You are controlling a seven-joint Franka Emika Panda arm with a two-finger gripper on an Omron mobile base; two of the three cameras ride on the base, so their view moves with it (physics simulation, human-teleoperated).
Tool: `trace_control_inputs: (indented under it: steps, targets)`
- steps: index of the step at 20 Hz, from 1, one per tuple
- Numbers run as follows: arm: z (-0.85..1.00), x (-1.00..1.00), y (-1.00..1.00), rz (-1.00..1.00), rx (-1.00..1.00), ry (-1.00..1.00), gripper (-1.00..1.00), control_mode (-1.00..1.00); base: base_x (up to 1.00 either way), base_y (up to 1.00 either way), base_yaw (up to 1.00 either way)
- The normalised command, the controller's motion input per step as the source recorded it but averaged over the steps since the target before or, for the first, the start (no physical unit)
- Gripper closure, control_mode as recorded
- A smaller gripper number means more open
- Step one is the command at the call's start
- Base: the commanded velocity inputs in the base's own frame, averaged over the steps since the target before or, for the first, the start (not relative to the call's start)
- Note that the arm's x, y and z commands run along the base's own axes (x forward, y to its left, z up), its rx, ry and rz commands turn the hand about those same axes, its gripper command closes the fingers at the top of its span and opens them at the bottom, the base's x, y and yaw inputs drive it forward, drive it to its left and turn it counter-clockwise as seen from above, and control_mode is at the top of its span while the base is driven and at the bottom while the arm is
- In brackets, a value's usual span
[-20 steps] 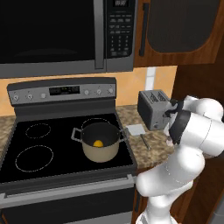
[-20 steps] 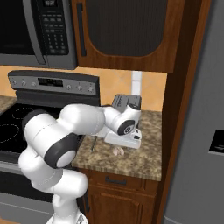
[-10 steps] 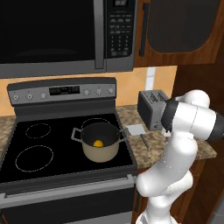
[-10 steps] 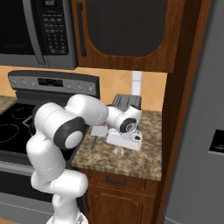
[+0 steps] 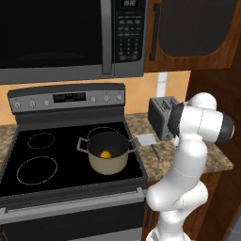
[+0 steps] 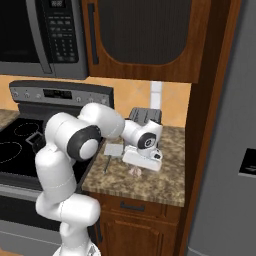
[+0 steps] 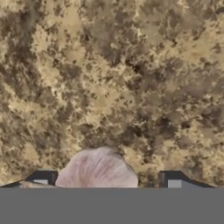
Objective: Put the garlic and lemon in the pot. Retrieve the spatula and lightly stir the vegetables in the pot.
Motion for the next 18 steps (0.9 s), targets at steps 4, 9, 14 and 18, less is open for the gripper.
trace_control_inputs:
  steps: [4, 9, 14, 18]
  targets:
    - [-0.09, -0.39, 0.0, -0.05, 0.07, -0.13, 1.0, -1.0, 0.0, 0.0, 0.0]
    - [0.04, -0.34, 0.0, -0.1, 0.08, -0.21, 1.0, -1.0, 0.0, 0.0, 0.0]
    - [0.55, -0.04, 0.26, -0.04, 0.02, -0.21, 1.0, -1.0, 0.0, 0.0, 0.0]
    - [0.81, -0.05, 0.55, -0.02, 0.0, -0.23, 1.0, -1.0, 0.0, 0.0, 0.0]
